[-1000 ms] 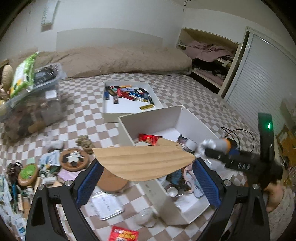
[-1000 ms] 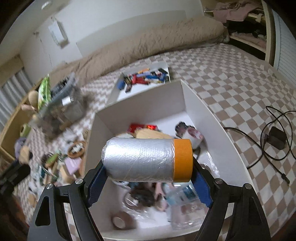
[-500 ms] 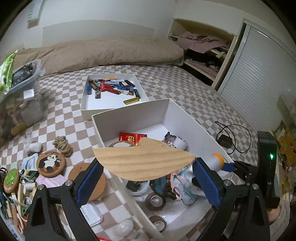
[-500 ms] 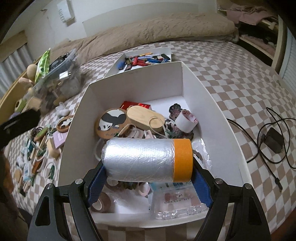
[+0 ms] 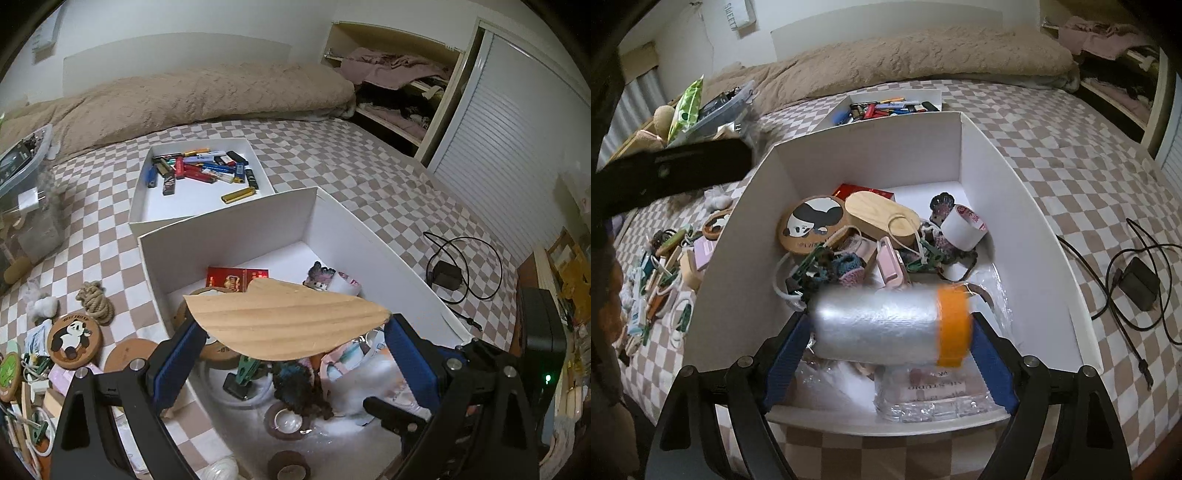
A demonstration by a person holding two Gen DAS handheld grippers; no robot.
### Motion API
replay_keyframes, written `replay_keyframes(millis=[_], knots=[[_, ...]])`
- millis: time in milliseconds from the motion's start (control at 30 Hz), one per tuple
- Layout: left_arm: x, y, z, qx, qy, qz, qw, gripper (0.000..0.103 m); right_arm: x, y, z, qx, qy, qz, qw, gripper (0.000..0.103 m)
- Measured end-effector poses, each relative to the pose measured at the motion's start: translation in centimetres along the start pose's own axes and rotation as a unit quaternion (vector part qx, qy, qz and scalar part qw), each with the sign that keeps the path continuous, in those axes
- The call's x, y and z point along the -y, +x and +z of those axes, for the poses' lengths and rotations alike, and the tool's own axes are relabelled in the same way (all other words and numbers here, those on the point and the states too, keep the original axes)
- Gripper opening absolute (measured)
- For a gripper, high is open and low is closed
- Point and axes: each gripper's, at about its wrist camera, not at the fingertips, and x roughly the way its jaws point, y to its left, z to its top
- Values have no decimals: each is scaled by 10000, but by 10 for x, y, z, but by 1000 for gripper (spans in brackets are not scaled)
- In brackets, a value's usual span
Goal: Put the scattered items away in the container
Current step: 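Lower the clear film roll into the shoe box and open the right tool, then lower the wooden leaf board into the shoe box and open the left tool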
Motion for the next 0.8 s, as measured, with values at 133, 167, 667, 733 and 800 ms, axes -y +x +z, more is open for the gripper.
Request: replay_keyframes(millis=[133, 167, 667, 733, 800], knots=[[3, 10, 3, -69, 4, 53, 10000, 98, 6, -3, -1, 100, 69, 117, 9999, 93], [3, 13, 4, -94, -15, 58, 9999, 98, 6, -5, -1, 133, 74, 148, 9998, 93], [14, 66, 30, -576, -98, 191, 9981, 98, 19, -13, -7, 524, 179, 436, 9975, 93], [14, 77, 35, -701, -116, 192, 9973, 98, 21, -13, -7, 591, 199, 508, 9968, 93], [16, 86, 39, -792, -97, 222, 9966, 98, 22, -14, -7, 637, 217, 577, 9961, 93]])
